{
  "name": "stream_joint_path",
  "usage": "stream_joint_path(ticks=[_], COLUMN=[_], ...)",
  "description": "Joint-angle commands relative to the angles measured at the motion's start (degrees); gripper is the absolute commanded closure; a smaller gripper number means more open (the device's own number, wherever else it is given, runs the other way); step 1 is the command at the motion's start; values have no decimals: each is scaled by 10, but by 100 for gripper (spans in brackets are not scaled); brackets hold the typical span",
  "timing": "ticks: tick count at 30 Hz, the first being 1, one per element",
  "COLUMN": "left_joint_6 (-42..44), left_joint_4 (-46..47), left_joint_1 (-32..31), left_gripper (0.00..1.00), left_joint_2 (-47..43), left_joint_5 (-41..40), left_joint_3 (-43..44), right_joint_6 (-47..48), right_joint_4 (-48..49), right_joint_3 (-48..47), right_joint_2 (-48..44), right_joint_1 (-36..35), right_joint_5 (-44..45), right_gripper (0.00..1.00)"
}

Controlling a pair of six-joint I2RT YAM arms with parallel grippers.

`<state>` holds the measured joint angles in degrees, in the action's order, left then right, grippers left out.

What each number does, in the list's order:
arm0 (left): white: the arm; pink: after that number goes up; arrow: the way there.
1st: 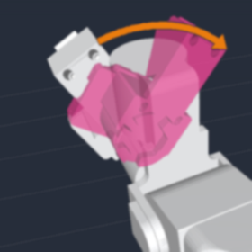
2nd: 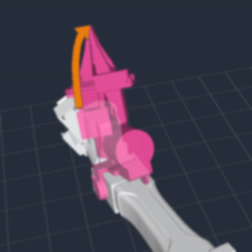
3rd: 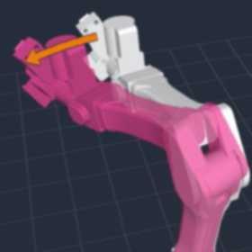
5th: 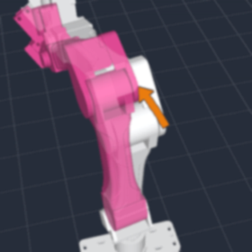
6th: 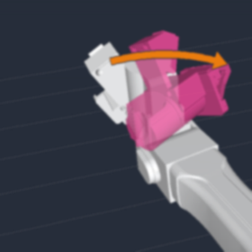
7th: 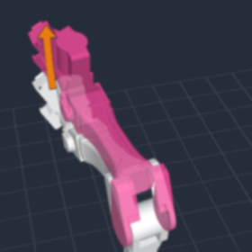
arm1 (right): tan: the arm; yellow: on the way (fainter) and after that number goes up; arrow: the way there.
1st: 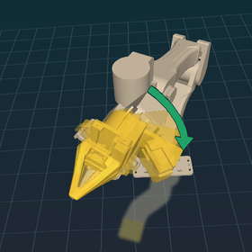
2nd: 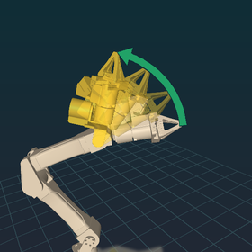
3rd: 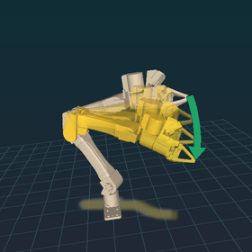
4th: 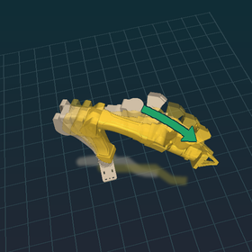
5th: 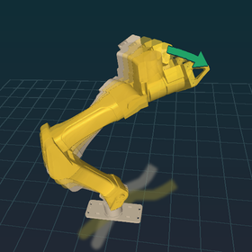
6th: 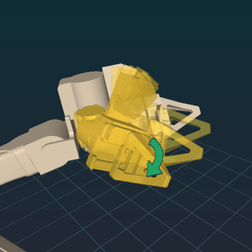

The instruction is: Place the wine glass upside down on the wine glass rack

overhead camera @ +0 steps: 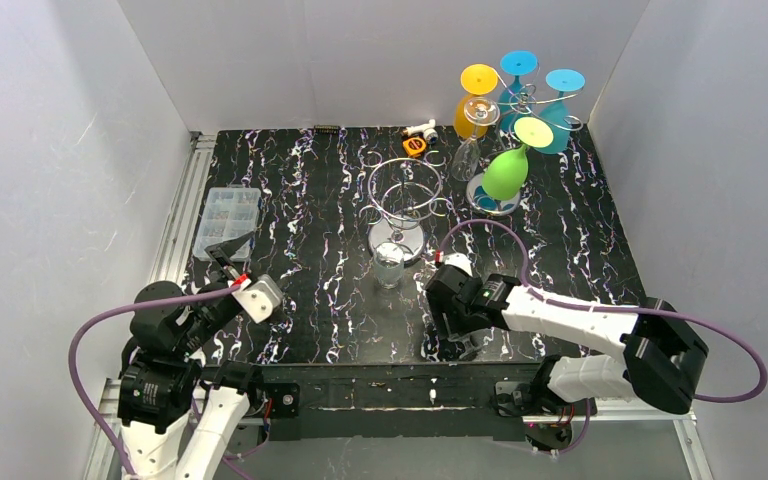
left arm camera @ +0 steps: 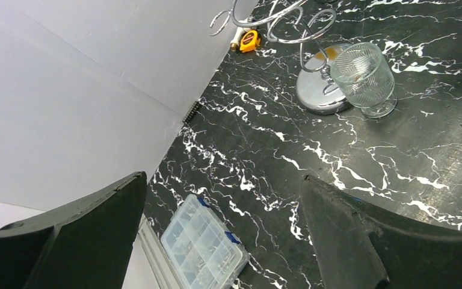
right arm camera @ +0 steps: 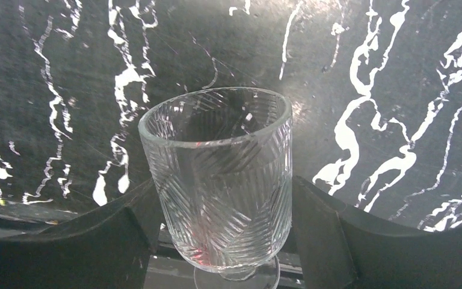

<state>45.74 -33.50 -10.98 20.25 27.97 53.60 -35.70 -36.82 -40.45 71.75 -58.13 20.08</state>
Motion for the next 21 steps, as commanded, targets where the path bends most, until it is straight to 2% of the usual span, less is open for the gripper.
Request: stream_joint_path(ticks=[1,3,5,11,14,17,21], left_joint_6=[-24,-37,-53,-92,-102,-134,-209], left_joint_4=[-25,-33,-43,-75,-75,-75,-74], left_joint_1=[0,-1,-1,-1,0,0,-1], left_gripper=[2,2,2,2,2,2,2], left_joint_2=[16,20,29,56,62,82,112], left_joint_5=[24,28,30,72,107,134,166], left_joint_3=[23,28,36,59,61,79,105], right_joint_6=[-8,-7,-5,6,-7,-23,-14], right_joint_4=[58,83,108,187,290,396,536], right_joint_3=[-5,4,13,11,10,-8,-45], right_joint_2=[-11,-36,-71,-191,-244,-254,-219], right_joint_1=[0,0,1,0,0,0,-1], right_joint_5=[-12,-21,-24,-39,-78,-95,-108], right_gripper=[39,50,55,55,53,53,53])
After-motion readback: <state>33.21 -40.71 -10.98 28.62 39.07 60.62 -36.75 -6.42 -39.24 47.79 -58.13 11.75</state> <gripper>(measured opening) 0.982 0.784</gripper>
